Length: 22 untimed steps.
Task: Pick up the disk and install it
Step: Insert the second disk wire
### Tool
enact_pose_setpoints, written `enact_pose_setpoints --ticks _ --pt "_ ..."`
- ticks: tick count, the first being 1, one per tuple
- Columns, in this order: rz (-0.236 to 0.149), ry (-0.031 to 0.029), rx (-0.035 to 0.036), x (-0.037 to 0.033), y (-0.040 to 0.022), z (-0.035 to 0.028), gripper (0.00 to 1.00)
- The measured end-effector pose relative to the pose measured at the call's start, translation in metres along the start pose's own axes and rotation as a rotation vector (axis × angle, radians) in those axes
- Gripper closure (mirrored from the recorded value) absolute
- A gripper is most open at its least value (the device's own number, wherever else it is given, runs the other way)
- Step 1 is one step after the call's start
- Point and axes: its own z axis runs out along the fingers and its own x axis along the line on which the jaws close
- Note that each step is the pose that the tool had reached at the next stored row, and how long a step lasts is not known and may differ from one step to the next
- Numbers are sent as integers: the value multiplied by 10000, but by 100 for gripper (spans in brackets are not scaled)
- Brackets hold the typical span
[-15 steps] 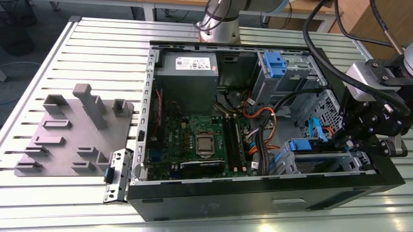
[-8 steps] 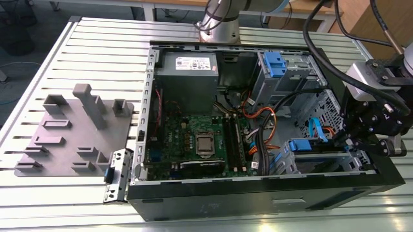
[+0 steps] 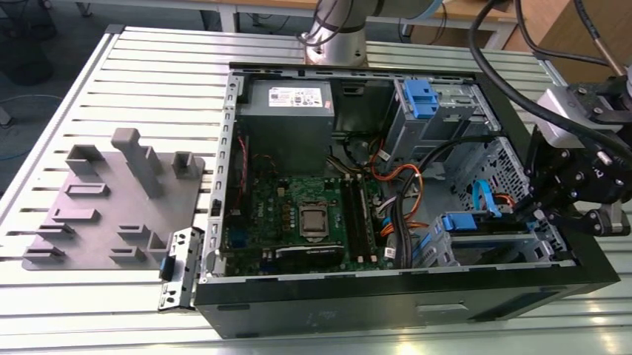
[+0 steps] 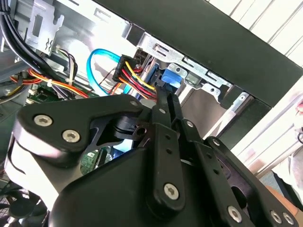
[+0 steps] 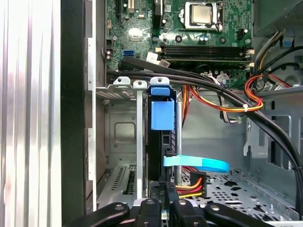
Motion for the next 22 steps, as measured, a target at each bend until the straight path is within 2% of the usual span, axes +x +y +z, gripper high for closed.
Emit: enact_pose_setpoints --ticks 7,12,22 --pt "-1 13 4 -70 36 3 84" --pt "-2 67 10 -72 75 23 84" --pt "-1 84 11 -83 82 55 84"
